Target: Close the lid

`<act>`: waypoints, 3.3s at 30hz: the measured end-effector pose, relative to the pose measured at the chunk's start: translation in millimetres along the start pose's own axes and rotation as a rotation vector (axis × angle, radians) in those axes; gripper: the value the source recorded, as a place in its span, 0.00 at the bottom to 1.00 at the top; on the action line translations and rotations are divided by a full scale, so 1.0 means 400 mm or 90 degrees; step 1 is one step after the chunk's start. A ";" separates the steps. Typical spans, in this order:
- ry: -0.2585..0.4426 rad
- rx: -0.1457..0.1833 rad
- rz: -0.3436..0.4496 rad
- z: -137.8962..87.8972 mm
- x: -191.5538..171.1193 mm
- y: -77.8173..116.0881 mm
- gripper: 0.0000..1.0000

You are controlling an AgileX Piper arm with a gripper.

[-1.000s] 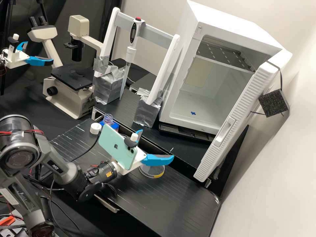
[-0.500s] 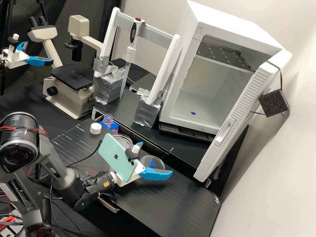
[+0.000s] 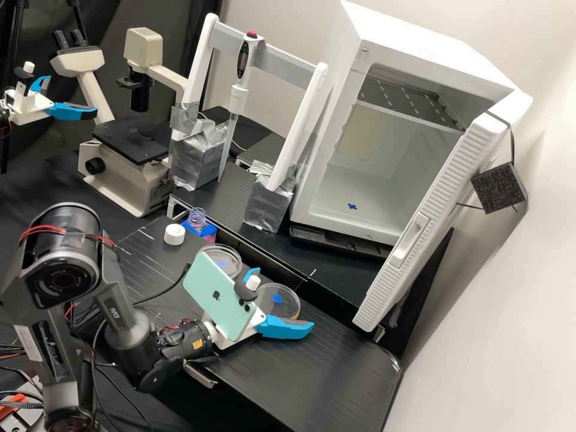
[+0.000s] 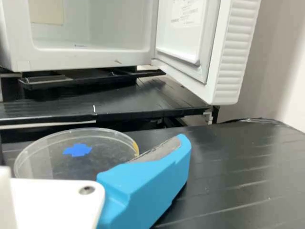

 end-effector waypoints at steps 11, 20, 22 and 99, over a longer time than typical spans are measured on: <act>0.006 0.004 0.001 0.001 0.002 -0.002 0.00; 0.007 0.002 0.002 0.000 0.004 -0.002 0.00; 0.008 -0.002 0.002 -0.001 0.004 -0.003 0.00; 0.216 -0.059 -0.169 -0.147 -0.064 -0.074 0.00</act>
